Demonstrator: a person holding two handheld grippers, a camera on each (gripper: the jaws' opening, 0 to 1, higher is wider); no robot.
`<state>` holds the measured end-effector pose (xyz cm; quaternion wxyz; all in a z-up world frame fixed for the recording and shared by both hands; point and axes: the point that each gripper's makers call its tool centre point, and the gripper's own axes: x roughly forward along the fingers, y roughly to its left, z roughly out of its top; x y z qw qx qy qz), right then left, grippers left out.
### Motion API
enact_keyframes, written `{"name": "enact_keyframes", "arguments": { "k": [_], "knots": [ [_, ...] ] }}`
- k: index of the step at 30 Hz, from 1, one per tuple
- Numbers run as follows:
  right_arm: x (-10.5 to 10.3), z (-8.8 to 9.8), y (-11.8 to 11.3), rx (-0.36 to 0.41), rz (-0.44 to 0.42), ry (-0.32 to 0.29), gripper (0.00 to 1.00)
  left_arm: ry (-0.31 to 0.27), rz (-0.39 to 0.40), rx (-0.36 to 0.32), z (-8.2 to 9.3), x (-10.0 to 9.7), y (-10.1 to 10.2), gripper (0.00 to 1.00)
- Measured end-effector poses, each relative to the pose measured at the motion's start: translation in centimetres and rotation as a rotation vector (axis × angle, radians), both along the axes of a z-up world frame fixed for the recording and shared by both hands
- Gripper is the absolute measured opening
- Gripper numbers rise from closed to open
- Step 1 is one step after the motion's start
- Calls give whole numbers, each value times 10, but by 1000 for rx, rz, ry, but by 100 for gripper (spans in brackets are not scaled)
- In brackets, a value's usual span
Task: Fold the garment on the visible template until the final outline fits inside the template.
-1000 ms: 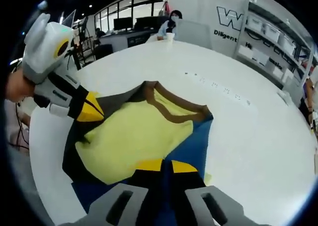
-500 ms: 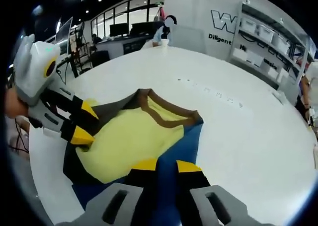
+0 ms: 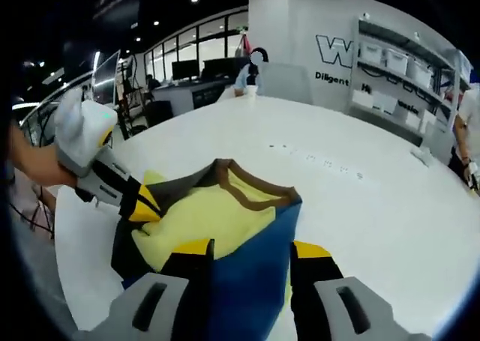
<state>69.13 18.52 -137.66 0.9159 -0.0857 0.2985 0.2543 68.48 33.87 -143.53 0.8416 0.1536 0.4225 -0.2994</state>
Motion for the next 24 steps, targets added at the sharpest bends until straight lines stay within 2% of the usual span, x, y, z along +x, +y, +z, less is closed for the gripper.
{"name": "enact_keyframes", "arguments": {
  "k": [5,9,14,16,24],
  "knots": [
    [-8,3,-1,1,25,-11,38,24,28,-36,2,1,1,8],
    [-15,7,2,22,66,-29,40,20,36,-61,9,2,4,8],
    [-23,13,6,42,107,-52,47,13,33,-69,15,4,9,8],
    [-27,16,9,66,124,-58,51,9,34,-89,22,4,12,8],
    [-38,10,8,73,150,-49,55,-10,49,-105,38,11,38,8]
  ]
}}
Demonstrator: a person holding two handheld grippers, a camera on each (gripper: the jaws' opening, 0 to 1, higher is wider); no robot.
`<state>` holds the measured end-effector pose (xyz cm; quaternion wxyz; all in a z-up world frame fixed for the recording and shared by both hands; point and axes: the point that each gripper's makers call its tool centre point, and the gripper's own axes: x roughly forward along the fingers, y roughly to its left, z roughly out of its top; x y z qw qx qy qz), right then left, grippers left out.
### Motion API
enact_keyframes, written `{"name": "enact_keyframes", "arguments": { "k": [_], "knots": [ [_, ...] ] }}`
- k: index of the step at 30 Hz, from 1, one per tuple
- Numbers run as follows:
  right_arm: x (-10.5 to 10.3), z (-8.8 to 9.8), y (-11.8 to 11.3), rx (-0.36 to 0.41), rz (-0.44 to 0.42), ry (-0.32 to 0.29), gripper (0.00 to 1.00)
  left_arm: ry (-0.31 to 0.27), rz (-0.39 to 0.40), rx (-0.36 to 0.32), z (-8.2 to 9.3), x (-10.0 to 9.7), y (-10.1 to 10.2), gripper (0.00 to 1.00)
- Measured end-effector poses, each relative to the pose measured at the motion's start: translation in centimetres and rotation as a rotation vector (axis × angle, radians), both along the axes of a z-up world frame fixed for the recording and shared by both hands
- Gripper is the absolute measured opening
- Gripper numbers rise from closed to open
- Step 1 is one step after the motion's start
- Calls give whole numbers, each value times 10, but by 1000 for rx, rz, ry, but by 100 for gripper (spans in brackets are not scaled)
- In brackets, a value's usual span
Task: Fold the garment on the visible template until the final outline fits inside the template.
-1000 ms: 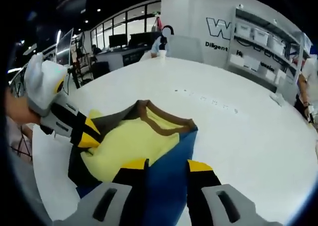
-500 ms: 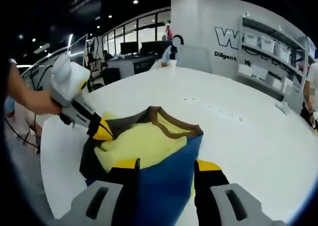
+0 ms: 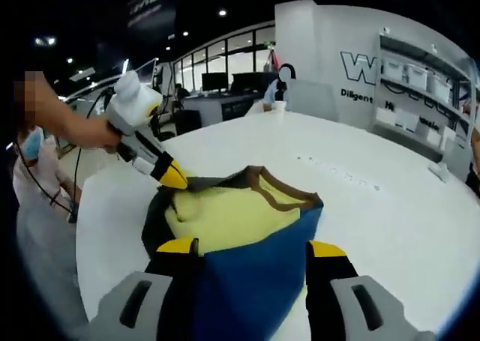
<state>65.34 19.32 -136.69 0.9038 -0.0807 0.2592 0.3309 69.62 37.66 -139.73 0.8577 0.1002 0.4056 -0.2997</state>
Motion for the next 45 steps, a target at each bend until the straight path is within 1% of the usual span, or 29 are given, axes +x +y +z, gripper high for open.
{"name": "enact_keyframes", "arguments": {
  "k": [6,9,12,15,20,23,24,27,29,33,35,38,43,45],
  "knots": [
    [-5,-5,2,3,4,12,55,-14,38,-2,11,10,28,8],
    [-8,-8,5,-2,14,14,55,-26,50,-2,19,13,37,8],
    [-10,-11,7,4,14,22,55,-41,54,1,27,13,41,8],
    [-12,-16,10,5,12,42,54,-42,68,-17,36,13,43,8],
    [-15,-22,23,1,24,59,52,-40,52,-16,38,8,37,8],
    [-16,-27,27,-18,34,69,46,-37,40,-13,36,4,34,8],
    [-16,-29,29,-20,37,75,43,-40,38,-12,36,4,33,8],
    [-14,-30,34,-33,44,73,37,-34,38,-16,36,4,33,8],
    [-13,-30,39,-27,50,74,33,-34,37,-16,36,4,33,8],
    [-12,-33,45,-56,80,69,22,-28,40,-18,35,4,35,8],
    [-13,-34,47,-49,85,79,20,-27,40,-19,35,4,35,8],
    [-15,-39,51,-60,99,93,16,-22,39,-20,33,4,35,8],
    [-17,-41,53,-87,122,87,0,-21,41,-22,33,4,36,8],
    [-16,-40,52,-96,125,82,0,-20,41,-21,33,4,36,8]
  ]
}}
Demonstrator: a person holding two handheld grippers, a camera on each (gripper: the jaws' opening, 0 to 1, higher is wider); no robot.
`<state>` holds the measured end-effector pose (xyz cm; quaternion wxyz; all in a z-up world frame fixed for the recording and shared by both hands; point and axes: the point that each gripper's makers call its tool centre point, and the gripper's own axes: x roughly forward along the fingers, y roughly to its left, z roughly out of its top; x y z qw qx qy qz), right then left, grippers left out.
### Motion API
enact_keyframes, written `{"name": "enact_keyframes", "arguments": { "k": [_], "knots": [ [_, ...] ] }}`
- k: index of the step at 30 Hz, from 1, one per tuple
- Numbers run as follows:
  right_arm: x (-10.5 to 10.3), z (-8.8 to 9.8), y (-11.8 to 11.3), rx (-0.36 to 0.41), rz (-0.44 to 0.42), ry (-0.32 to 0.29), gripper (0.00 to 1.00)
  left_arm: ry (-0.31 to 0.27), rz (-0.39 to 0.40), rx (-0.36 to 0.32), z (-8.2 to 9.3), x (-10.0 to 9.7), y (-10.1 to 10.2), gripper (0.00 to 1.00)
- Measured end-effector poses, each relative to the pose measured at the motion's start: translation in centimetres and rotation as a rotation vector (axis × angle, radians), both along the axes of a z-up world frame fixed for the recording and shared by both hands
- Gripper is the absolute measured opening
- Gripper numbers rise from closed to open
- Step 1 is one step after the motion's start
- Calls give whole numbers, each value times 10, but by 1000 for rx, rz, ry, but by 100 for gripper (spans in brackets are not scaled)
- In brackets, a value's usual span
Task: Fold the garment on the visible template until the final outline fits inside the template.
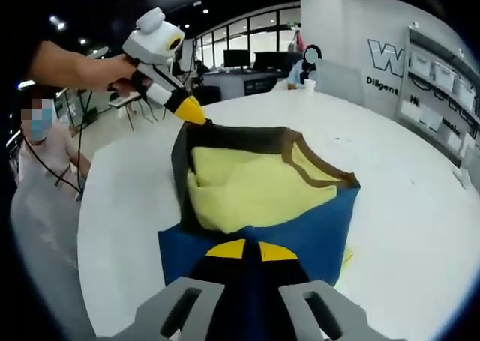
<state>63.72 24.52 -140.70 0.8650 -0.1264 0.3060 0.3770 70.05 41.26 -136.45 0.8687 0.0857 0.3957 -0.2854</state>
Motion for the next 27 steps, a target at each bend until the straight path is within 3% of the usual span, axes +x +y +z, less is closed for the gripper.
{"name": "enact_keyframes", "arguments": {
  "k": [11,27],
  "knots": [
    [3,13,-17,-49,10,-31,0,2,5,-4,1,1,6,8],
    [17,35,-80,-115,-76,-91,0,-12,3,14,6,3,22,8]
  ]
}}
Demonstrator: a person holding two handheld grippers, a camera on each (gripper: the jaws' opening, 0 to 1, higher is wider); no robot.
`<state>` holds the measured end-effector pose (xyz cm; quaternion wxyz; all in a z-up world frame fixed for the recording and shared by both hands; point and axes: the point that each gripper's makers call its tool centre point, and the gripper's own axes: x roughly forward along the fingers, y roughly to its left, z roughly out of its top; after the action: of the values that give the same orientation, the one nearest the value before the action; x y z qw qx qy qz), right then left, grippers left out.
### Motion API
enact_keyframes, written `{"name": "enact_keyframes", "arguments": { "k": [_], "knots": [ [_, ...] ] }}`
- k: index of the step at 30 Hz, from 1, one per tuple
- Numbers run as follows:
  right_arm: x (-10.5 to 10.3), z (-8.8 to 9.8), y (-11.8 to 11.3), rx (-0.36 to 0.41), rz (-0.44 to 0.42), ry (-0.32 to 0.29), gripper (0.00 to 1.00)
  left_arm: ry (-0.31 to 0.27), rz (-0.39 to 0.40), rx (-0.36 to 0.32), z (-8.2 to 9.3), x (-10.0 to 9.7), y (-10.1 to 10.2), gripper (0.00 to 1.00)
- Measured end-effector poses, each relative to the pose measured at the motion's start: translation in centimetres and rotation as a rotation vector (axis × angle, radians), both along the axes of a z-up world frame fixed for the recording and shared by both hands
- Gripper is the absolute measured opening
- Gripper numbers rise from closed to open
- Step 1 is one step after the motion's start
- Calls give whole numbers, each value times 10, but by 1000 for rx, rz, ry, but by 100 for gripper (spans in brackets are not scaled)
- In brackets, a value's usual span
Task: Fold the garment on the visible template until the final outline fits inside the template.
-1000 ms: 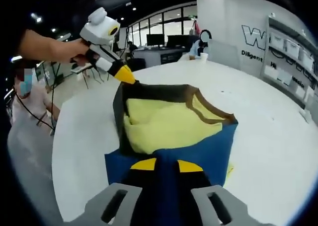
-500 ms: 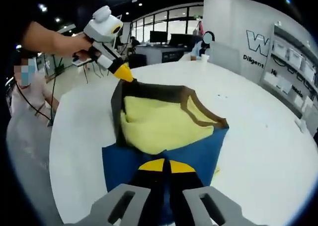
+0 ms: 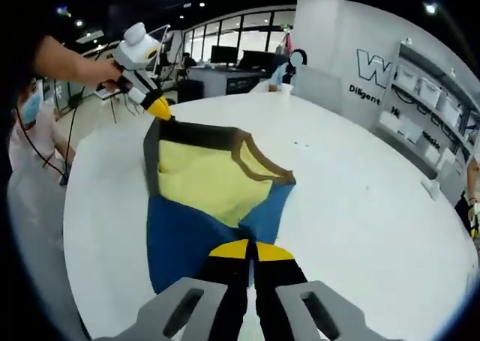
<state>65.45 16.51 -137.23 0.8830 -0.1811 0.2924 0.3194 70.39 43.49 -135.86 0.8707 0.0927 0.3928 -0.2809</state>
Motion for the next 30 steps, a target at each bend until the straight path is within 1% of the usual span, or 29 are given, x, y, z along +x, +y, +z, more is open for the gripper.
{"name": "enact_keyframes", "arguments": {
  "k": [2,8,13,22,26,30],
  "knots": [
    [1,1,-6,-4,-10,0,0,-5,-8,6,1,1,1,8],
    [1,1,-19,-49,-12,-11,0,-14,-34,27,2,5,5,8],
    [5,4,-31,-66,-27,-15,0,-6,-17,26,1,9,13,8],
    [9,10,-47,-91,-48,-28,0,-11,-7,35,3,16,22,8],
    [10,11,-59,-101,-72,-29,0,-13,-4,41,4,18,27,8],
    [11,13,-66,-109,-86,-34,0,-8,-3,43,5,19,31,8]
  ]
}}
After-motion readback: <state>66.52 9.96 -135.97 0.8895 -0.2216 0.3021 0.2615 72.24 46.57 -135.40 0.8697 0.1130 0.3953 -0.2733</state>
